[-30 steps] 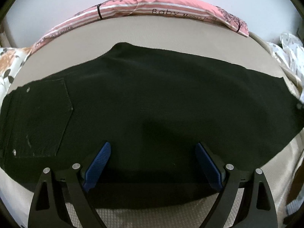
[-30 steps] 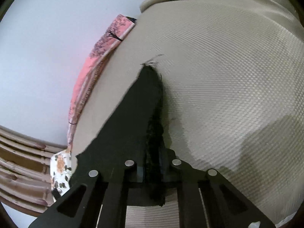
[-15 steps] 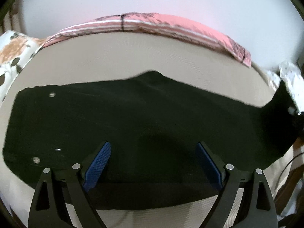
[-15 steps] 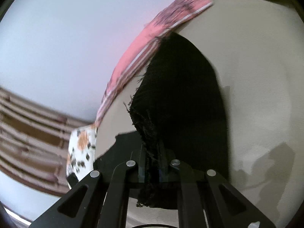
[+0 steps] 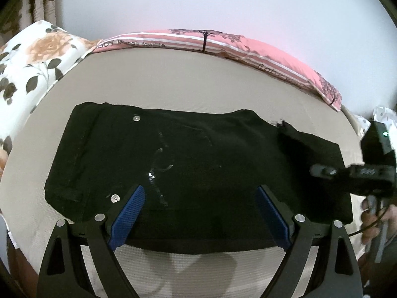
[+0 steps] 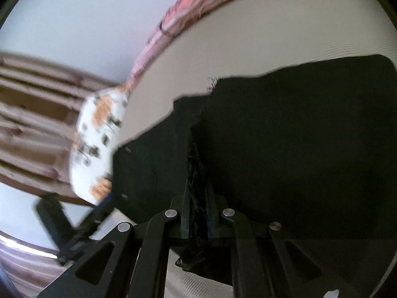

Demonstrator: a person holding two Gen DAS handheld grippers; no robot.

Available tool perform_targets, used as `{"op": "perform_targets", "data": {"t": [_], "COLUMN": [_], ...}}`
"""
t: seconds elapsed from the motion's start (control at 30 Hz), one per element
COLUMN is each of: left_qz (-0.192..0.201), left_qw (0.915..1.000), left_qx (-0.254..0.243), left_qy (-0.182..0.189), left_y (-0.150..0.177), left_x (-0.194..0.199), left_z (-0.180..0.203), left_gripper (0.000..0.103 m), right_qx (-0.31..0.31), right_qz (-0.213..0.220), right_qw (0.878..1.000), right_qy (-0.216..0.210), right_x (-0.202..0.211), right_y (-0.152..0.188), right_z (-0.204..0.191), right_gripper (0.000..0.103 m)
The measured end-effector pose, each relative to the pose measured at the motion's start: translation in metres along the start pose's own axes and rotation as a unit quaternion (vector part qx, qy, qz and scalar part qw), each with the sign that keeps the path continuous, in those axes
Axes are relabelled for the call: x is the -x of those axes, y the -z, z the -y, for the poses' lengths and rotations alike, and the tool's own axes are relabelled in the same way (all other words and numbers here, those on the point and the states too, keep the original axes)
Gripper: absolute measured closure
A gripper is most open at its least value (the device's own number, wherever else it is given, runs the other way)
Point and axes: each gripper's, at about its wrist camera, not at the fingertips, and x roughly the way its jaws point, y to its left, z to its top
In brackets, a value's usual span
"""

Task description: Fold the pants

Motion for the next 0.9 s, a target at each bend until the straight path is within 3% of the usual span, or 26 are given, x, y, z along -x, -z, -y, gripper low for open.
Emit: {"op": "perform_targets", "data": {"t": [0.3,0.37,0.43,0.57,0.7,0.83,0.87,0.9], "left_qz": [-0.006,-0.011,-0.013,-0.021,-0.042,-0.083,-0.097,-0.122], "left_qw": [0.9996,0.9994,0.9989,0.9977,0.9946,0.9839,0.9792,0.9687], "left_qx": [0.011,0.013,0.014,0.018,0.032,0.054,0.062,0.081], "left_qy": [0.026,0.031,0.044,0.062,0.089,0.149,0.167,0.2], "left_y": [0.003,0.004,0.004,0.005,0.005,-0.001,-0.002,-0.004], "left_x": [-0.009,-0.012,-0.013,-0.015,-0.02,-0.035,-0.041,-0.051], "left_z": [-0.007,-0.007,-0.007,-0.005,0.0,0.012,0.015,0.017], "left_gripper": [0.012,0.012,0.012,0.012,0.013,0.013,0.015,0.02], "right_qx": [0.074,0.081,0.077,0.085,0.091,0.072,0.061,0.051], "right_qz": [-0.044,-0.049,-0.059,-0.059,-0.05,-0.01,0.001,0.011], "right_qw": [0.994,0.994,0.994,0.994,0.994,0.997,0.998,0.998], "right_qy": [0.062,0.061,0.042,0.026,0.019,0.033,0.035,0.037], "right_x": [-0.036,-0.036,-0.035,-0.023,0.006,0.037,0.044,0.05], "right_y": [0.014,0.014,0.015,0.021,0.031,0.036,0.036,0.036], "right_z": [-0.025,-0.028,-0.028,-0.037,-0.035,-0.02,-0.013,-0.008], "right_gripper": [0.091,0.087,0.074,0.071,0.06,0.059,0.059,0.058]}}
